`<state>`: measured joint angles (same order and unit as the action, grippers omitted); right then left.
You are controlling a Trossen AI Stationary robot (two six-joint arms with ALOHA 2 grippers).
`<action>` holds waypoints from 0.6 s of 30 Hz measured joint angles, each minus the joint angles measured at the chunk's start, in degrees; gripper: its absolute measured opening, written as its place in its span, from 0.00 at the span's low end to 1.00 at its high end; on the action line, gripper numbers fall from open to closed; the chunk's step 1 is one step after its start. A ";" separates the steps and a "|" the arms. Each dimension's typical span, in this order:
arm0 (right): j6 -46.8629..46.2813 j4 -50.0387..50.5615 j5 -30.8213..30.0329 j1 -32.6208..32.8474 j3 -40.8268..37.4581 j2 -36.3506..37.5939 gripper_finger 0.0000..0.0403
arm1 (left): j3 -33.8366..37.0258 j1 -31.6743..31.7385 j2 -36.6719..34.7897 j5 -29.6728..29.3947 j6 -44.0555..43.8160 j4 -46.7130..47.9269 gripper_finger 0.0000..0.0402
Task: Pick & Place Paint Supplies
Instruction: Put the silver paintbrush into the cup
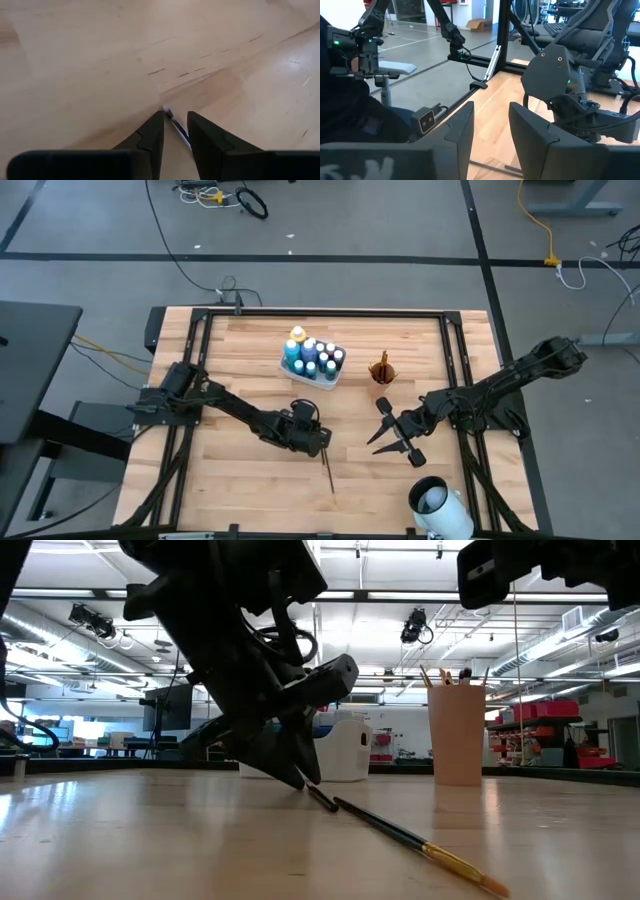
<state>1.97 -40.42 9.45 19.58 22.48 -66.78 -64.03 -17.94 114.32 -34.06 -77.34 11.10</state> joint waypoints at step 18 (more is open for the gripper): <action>0.05 -0.16 0.01 0.00 0.00 0.00 0.32 | 0.20 1.84 0.07 0.55 2.50 0.21 0.09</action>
<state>2.02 -40.58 9.45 19.58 22.48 -66.78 -63.83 -16.10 114.39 -33.51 -74.84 11.31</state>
